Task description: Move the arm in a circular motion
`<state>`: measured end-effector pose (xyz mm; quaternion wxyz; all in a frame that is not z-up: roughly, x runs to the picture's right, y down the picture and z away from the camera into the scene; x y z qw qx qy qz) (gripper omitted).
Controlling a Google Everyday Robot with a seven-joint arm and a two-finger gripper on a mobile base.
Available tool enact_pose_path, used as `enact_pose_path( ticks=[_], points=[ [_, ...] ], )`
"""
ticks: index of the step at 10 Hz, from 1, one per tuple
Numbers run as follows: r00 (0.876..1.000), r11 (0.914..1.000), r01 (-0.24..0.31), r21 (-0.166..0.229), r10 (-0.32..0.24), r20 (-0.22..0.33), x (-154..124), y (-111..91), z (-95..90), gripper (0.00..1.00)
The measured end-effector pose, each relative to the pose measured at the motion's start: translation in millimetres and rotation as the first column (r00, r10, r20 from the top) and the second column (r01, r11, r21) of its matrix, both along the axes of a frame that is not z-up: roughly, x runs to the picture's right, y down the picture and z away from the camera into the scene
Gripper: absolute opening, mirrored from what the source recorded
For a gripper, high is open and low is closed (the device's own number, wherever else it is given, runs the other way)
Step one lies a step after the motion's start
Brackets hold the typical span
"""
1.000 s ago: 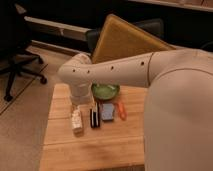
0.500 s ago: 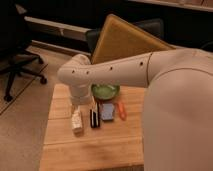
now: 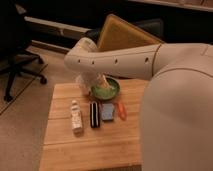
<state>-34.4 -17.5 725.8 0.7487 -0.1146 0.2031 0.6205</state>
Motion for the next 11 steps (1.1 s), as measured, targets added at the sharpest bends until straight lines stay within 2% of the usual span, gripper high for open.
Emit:
enact_pose_path(
  ticks=[1,2,3,5,8,10,11],
  points=[
    [0.998,0.9987,0.039,0.033,-0.041,0.041,-4,-19,2.2,0.65],
    [0.991,0.9949,0.082,0.058,-0.088,0.105,-17,-34,6.2,0.65],
    [0.979,0.9916,0.111,0.066,-0.121,0.166,-31,-40,11.3,0.65],
    [0.959,0.9864,0.143,0.080,-0.158,0.237,-49,-47,15.5,0.65],
    [0.956,0.9864,0.146,0.075,-0.161,0.244,-49,-44,15.8,0.65],
    [0.968,0.9859,0.157,0.057,-0.165,0.190,-22,-40,29.0,0.65],
    [0.967,0.9812,0.184,0.059,-0.191,0.166,-9,-44,38.8,0.65]
  ],
)
